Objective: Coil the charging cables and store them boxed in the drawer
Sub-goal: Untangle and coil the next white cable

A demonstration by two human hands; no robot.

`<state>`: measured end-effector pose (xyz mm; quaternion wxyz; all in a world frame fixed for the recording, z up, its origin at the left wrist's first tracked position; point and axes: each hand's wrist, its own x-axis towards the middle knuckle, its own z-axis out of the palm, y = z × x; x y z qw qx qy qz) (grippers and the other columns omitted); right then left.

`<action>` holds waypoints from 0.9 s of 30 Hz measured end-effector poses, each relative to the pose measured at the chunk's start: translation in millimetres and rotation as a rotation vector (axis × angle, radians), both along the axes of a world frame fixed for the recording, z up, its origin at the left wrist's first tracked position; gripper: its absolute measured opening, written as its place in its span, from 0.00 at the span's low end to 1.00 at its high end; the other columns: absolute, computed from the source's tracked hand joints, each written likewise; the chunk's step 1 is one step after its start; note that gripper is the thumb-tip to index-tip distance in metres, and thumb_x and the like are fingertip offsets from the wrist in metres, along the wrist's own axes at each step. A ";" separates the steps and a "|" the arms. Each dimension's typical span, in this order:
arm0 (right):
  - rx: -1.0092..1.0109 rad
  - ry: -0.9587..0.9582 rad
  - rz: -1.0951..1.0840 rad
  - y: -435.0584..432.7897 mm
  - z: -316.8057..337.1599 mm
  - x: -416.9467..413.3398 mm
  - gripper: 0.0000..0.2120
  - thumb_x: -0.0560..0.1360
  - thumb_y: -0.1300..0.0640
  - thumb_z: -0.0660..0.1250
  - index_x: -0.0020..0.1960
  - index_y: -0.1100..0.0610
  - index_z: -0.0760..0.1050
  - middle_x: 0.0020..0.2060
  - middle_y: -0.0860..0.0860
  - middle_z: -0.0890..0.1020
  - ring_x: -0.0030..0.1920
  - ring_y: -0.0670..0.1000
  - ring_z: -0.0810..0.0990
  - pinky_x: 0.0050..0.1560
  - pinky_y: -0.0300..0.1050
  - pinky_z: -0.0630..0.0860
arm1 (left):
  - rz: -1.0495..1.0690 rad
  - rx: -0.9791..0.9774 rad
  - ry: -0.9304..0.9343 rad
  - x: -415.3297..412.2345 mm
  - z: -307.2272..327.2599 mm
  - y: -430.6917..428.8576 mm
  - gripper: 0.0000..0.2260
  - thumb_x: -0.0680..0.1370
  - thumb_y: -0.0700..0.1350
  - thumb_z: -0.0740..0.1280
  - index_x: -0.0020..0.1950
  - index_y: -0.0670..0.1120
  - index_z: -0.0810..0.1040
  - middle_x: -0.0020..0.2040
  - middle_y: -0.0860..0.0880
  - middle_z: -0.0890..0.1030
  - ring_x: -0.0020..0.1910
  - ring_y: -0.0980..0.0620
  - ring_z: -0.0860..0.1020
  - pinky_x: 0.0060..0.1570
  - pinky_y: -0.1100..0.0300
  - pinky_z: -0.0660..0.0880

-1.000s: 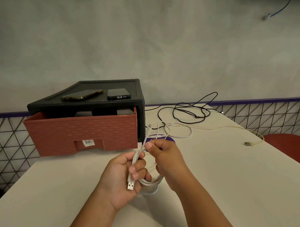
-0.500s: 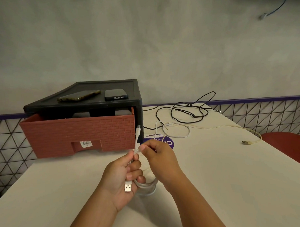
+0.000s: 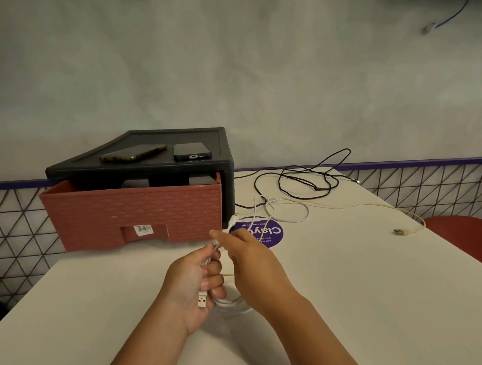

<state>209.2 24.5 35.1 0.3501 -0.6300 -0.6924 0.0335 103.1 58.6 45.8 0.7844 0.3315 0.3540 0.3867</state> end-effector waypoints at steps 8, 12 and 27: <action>-0.047 0.153 -0.175 2.8 4.5 -0.6 0.16 0.80 0.61 0.57 0.66 0.57 0.71 0.58 0.55 0.77 0.58 0.53 0.75 0.55 0.42 0.69 | 0.150 0.261 0.156 11.5 -5.7 -4.7 0.13 0.81 0.45 0.58 0.39 0.40 0.71 0.20 0.53 0.60 0.17 0.59 0.56 0.19 0.68 0.54; -0.076 0.271 -0.193 2.7 5.5 -2.1 0.16 0.80 0.60 0.59 0.66 0.57 0.72 0.59 0.53 0.79 0.58 0.49 0.76 0.51 0.33 0.67 | 0.220 0.382 0.237 13.1 -8.9 -3.7 0.14 0.81 0.45 0.57 0.38 0.40 0.72 0.20 0.55 0.61 0.17 0.60 0.58 0.18 0.68 0.56; -0.057 0.326 -0.253 2.9 6.1 1.7 0.23 0.79 0.64 0.56 0.72 0.51 0.64 0.66 0.50 0.71 0.65 0.49 0.71 0.60 0.37 0.66 | 0.102 0.578 0.375 12.8 -13.2 -4.3 0.18 0.82 0.47 0.55 0.34 0.42 0.68 0.20 0.53 0.66 0.20 0.55 0.65 0.29 0.61 0.70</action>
